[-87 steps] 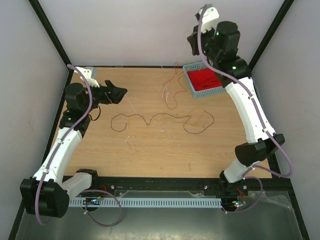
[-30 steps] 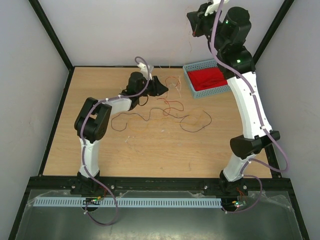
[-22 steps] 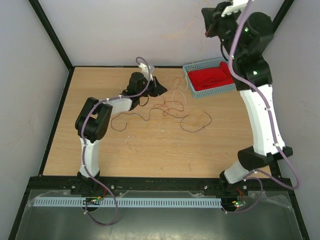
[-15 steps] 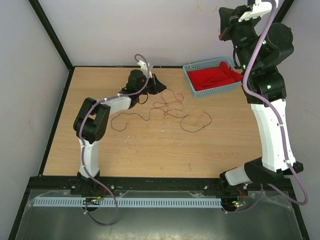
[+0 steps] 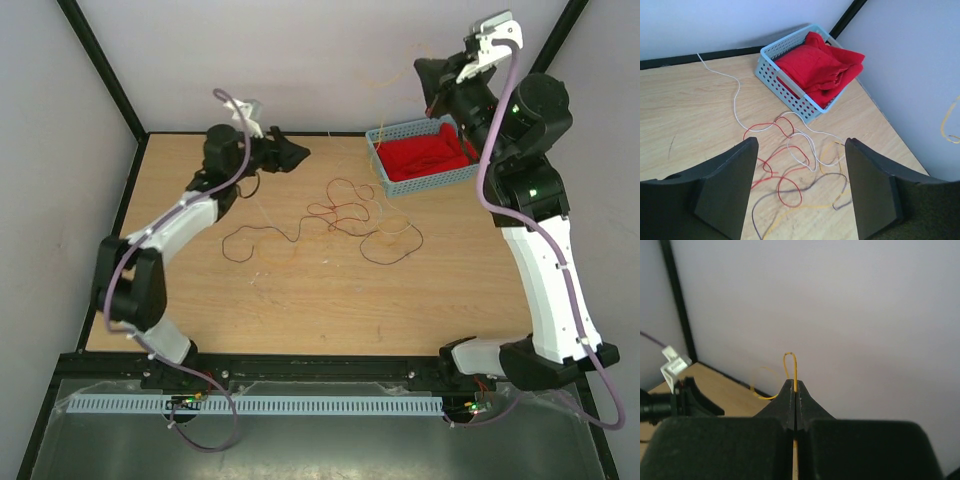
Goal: Zip-tie the wires
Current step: Untie the cable at the center of the board.
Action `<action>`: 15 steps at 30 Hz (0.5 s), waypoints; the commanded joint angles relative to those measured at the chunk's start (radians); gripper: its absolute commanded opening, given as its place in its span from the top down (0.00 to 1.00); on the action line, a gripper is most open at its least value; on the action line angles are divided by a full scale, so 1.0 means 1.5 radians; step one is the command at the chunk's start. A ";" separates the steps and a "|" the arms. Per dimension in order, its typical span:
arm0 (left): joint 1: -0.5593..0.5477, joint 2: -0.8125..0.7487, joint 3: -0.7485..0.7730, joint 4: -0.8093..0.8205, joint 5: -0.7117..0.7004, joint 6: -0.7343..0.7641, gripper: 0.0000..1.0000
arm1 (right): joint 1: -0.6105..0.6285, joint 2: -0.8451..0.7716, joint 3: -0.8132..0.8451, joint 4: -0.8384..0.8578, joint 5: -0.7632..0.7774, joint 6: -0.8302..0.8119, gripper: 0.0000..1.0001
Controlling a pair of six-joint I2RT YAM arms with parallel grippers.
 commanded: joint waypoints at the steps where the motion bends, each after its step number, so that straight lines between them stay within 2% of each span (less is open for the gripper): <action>1: 0.030 -0.141 -0.081 0.008 0.030 0.039 0.24 | -0.002 -0.055 -0.061 0.018 -0.127 0.001 1.00; 8: 0.053 -0.327 -0.162 0.008 0.102 0.058 0.01 | -0.002 -0.082 -0.167 0.022 -0.302 0.033 1.00; 12: 0.041 -0.420 -0.214 0.009 0.115 0.064 0.01 | -0.001 -0.097 -0.224 0.055 -0.349 0.089 1.00; 15: 0.011 -0.470 -0.261 0.010 0.097 0.105 0.01 | -0.002 -0.115 -0.276 0.106 -0.394 0.142 1.00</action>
